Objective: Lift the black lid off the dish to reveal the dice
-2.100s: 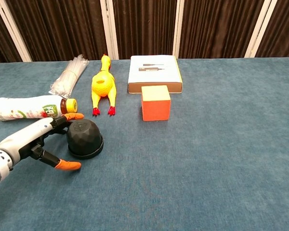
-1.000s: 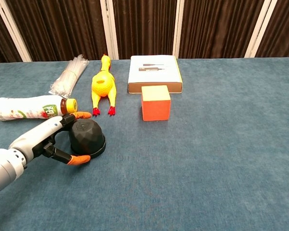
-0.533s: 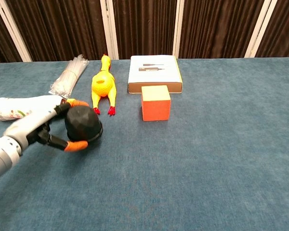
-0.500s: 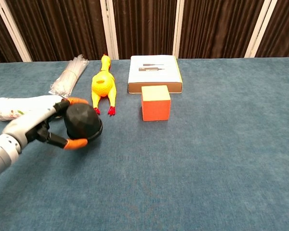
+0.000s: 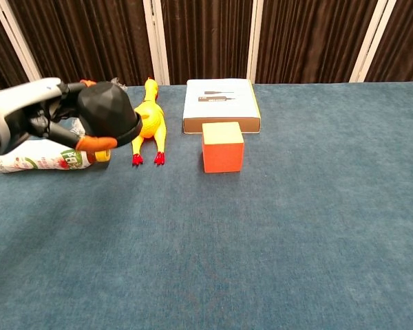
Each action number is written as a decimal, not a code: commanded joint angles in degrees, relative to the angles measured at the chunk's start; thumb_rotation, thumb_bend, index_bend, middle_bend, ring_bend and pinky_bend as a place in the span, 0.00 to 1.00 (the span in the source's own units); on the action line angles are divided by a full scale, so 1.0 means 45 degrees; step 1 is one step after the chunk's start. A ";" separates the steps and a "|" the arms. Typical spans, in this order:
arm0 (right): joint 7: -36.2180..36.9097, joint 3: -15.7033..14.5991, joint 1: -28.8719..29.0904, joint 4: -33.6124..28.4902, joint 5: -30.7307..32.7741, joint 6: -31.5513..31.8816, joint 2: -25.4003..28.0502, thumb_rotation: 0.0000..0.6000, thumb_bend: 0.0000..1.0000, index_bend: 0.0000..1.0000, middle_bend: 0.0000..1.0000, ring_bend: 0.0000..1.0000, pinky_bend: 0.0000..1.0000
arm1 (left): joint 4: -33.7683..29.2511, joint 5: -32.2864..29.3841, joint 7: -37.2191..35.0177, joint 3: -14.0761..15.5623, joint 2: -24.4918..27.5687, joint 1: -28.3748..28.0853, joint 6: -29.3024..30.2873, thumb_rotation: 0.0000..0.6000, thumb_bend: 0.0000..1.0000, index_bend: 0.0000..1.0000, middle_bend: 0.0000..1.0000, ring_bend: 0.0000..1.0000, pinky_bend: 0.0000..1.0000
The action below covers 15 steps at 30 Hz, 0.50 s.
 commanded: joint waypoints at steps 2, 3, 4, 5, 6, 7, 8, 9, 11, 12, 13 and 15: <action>-0.0041 0.0032 0.0024 -0.0010 0.0083 -0.0046 -0.0021 1.00 0.19 0.06 0.03 0.07 0.00 | -0.1306 -0.2030 0.0596 -0.0788 0.1411 -0.0834 -0.1195 1.00 0.61 0.19 0.41 0.00 0.00; -0.0050 0.0027 0.0025 -0.0010 0.0088 -0.0052 -0.0028 1.00 0.19 0.06 0.03 0.07 0.00 | -0.1365 -0.2350 0.0680 -0.0880 0.1489 -0.0990 -0.1272 1.00 0.60 0.19 0.41 0.00 0.00; -0.0062 0.0022 0.0029 -0.0012 0.0085 -0.0060 -0.0034 1.00 0.19 0.06 0.03 0.07 0.00 | -0.1386 -0.2633 0.0756 -0.0956 0.1526 -0.1155 -0.1337 1.00 0.60 0.19 0.41 0.00 0.00; -0.0070 0.0017 0.0027 -0.0012 0.0080 -0.0056 -0.0038 1.00 0.19 0.06 0.03 0.07 0.00 | -0.1403 -0.2955 0.0793 -0.1049 0.1520 -0.1378 -0.1447 1.00 0.60 0.19 0.41 0.00 0.00; -0.0069 0.0010 0.0028 -0.0009 0.0062 -0.0050 -0.0032 1.00 0.19 0.06 0.03 0.07 0.00 | -0.1426 -0.3140 0.0749 -0.1122 0.1511 -0.1530 -0.1554 1.00 0.60 0.19 0.41 0.00 0.00; -0.0066 0.0006 0.0034 0.0001 0.0046 -0.0053 -0.0040 1.00 0.19 0.06 0.03 0.07 0.00 | -0.1438 -0.3283 0.0720 -0.1178 0.1510 -0.1671 -0.1642 1.00 0.60 0.19 0.41 0.00 0.00; -0.0063 0.0005 0.0038 0.0017 0.0039 -0.0052 -0.0053 1.00 0.19 0.06 0.03 0.07 0.00 | -0.1449 -0.3365 0.0754 -0.1203 0.1527 -0.1805 -0.1698 1.00 0.60 0.19 0.41 0.00 0.00; -0.0044 -0.0001 0.0044 0.0034 0.0038 -0.0070 -0.0059 1.00 0.19 0.06 0.03 0.07 0.00 | -0.1504 -0.3358 0.0830 -0.1208 0.1579 -0.1953 -0.1726 1.00 0.60 0.19 0.41 0.00 0.00; -0.0028 0.0018 0.0048 0.0070 0.0077 -0.0078 -0.0074 1.00 0.19 0.06 0.03 0.07 0.00 | -0.1720 -0.3295 0.0851 -0.1219 0.1711 -0.2042 -0.1634 1.00 0.60 0.20 0.41 0.00 0.00; -0.0034 0.0023 0.0049 0.0090 0.0092 -0.0083 -0.0079 1.00 0.19 0.06 0.03 0.07 0.00 | -0.1824 -0.3276 0.0869 -0.1215 0.1788 -0.2047 -0.1578 1.00 0.60 0.20 0.41 0.00 0.00; -0.0034 0.0029 0.0038 0.0093 0.0105 -0.0063 -0.0071 1.00 0.19 0.06 0.03 0.07 0.00 | -0.2033 -0.3222 0.0888 -0.1215 0.1974 -0.2019 -0.1491 1.00 0.60 0.20 0.41 0.00 0.00; 0.0014 0.0034 0.0043 0.0117 0.0134 -0.0092 -0.0074 1.00 0.19 0.06 0.03 0.07 0.00 | -0.2453 -0.3220 0.0853 -0.1225 0.2442 -0.1877 -0.1344 1.00 0.60 0.20 0.41 0.00 0.00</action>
